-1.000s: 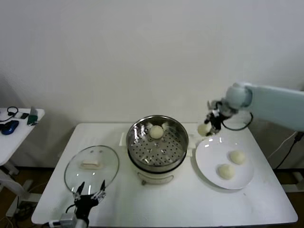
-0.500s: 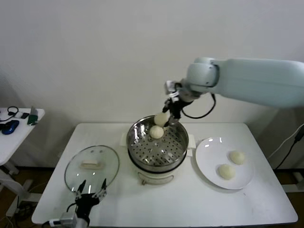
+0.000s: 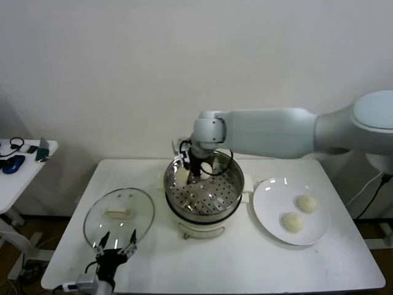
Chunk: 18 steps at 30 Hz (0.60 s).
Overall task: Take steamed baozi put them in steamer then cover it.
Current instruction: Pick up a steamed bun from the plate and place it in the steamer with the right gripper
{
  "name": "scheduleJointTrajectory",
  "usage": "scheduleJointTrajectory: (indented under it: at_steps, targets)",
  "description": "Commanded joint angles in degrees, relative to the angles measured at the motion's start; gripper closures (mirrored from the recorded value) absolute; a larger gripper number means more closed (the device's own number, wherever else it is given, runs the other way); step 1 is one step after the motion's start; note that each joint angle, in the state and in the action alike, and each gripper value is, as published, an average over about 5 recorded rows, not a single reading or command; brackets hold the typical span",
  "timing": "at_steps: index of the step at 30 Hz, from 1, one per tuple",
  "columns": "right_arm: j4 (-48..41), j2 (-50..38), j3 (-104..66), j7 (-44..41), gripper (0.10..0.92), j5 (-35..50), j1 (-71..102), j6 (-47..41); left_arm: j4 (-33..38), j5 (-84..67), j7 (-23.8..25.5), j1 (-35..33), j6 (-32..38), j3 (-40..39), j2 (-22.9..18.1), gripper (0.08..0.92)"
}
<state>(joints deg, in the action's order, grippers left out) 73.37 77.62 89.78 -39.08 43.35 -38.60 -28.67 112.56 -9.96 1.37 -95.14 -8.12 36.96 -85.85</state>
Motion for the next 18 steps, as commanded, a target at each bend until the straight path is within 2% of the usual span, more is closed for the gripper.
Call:
scheduleJointTrajectory:
  at_steps: [1, 7, 14, 18]
  targets:
    - [-5.88, 4.68, -0.66, 1.2, 0.415, -3.88, 7.07, -0.96, -0.17, -0.01, 0.03, 0.09, 0.0, -0.05, 0.02, 0.177]
    - [-5.48, 4.33, -0.29, 0.93, 0.392, -4.8, 6.46, -0.78, -0.18, 0.01, 0.07, 0.07, -0.27, -0.3, 0.01, 0.177]
    - [-2.18, 0.99, 0.14, -2.1, 0.239, -1.72, -0.39, 2.23, 0.44, 0.27, 0.18, -0.2, -0.43, -0.5, -0.07, 0.177]
    - [1.22, -4.16, 5.07, -7.37, 0.205, 2.11, -9.45, 6.78, 1.04, 0.35, 0.21, -0.4, -0.67, -0.42, 0.02, 0.177]
